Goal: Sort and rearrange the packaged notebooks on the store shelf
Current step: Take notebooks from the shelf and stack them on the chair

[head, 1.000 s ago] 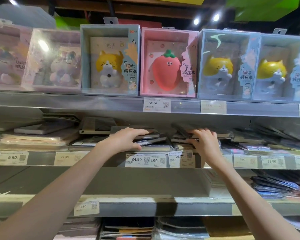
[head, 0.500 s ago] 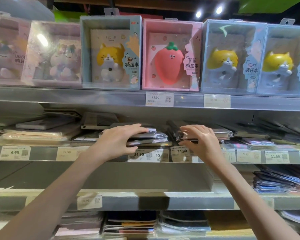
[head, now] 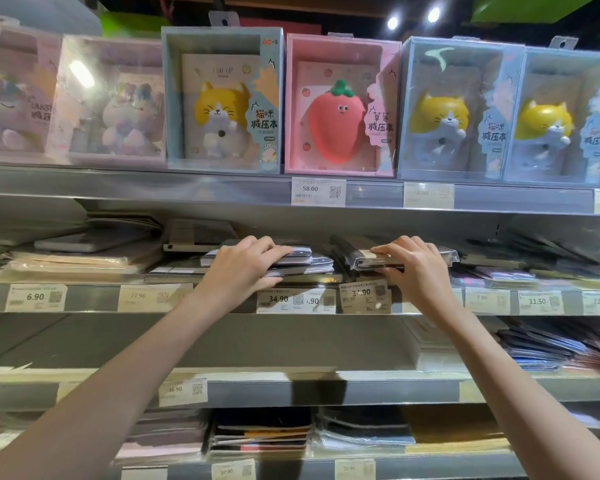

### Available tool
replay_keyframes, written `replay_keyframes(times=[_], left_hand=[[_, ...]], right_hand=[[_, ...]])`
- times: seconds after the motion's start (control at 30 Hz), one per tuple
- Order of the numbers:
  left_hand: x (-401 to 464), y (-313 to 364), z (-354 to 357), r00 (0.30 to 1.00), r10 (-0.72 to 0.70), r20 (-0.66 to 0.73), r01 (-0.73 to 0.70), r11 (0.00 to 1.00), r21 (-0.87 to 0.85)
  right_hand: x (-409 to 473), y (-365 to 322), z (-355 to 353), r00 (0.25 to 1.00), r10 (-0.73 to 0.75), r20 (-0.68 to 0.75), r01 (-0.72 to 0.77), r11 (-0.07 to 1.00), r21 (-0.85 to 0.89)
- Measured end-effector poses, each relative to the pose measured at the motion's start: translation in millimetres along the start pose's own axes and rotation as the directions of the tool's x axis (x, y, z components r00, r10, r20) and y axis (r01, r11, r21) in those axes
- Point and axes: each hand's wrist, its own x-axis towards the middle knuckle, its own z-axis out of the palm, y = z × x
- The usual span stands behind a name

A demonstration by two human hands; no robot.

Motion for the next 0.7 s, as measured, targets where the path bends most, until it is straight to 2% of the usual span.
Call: replay_keyframes(times=[0.17,0.33,0.53,0.7], left_hand=[[4.1,-0.6,-18.3,0.998,0.026,-0.05,-0.024,0.999,0.033],[0.2,3.5,-39.3,0.995,0.019,-0.097,-0.02,1.0,-0.01],[-3.1,4.9,-70.2,0.993,-0.009,-0.118,0.002,0.998,-0.063],[-14.1,10.6,-82.0,0.992,0.011,-0.129,-0.017,0.999,-0.045]], right_hand=[[-1.2,-6.1,-10.6,0.999,0.01,-0.053,-0.01,1.0,0.004],[0.7,-24.1,-27.5,0.99,-0.047,-0.135,0.048,0.999,0.006],[7.9,-44.9,-50.5,0.971,-0.034,-0.236,0.035,0.999,-0.001],[7.1,-55.1,-53.6,0.974,-0.05,-0.221,0.051,0.999,-0.004]])
